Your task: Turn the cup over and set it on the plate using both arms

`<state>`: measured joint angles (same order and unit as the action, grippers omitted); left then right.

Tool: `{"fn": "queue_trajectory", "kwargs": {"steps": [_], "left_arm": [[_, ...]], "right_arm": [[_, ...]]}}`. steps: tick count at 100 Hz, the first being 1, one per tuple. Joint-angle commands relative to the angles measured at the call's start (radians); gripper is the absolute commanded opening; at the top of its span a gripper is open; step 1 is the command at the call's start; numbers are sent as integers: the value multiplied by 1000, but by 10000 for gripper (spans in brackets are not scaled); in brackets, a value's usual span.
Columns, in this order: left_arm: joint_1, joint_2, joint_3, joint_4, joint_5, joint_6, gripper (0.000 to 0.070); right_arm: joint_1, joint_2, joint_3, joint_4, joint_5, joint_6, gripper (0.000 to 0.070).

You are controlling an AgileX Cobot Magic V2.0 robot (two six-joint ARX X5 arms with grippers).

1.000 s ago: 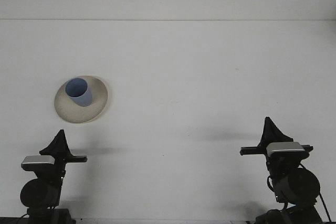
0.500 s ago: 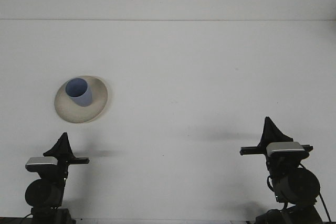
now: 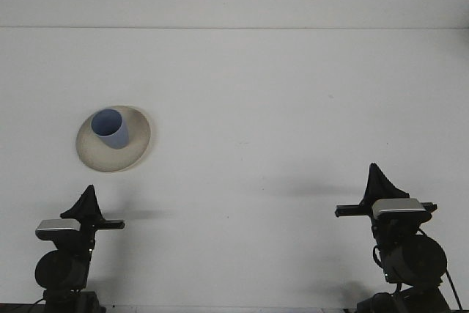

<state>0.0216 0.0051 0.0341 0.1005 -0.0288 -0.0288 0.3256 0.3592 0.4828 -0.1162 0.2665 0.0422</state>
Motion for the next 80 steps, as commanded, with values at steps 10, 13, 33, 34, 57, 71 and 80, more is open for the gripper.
{"fn": "queue_trajectory", "kwargs": {"steps": [10,13,33,34,57,71,80], "left_arm": [[0,0,-20,13,-3,-7,12],[0,0,-20,13,-3,-7,12],[0,0,-20,13,-3,-7,12],[0,0,-20,13,-3,-7,12],[0,0,-20,13,-3,-7,12],[0,0,-20,13,-3,-7,13],[0,0,-20,13,-3,-7,12]], "right_arm": [[2,0,0,11,3,10,0],[2,0,0,11,3,10,0],[-12,0,-7,6,11,-105,0],[-16,-1,-10,8,11,-110,0],[-211,-147,-165,11,-212,-269,0],[-293,-281,-296,11,-261,-312,0],[-323,-335,-372,12,-260,-320,0]]}}
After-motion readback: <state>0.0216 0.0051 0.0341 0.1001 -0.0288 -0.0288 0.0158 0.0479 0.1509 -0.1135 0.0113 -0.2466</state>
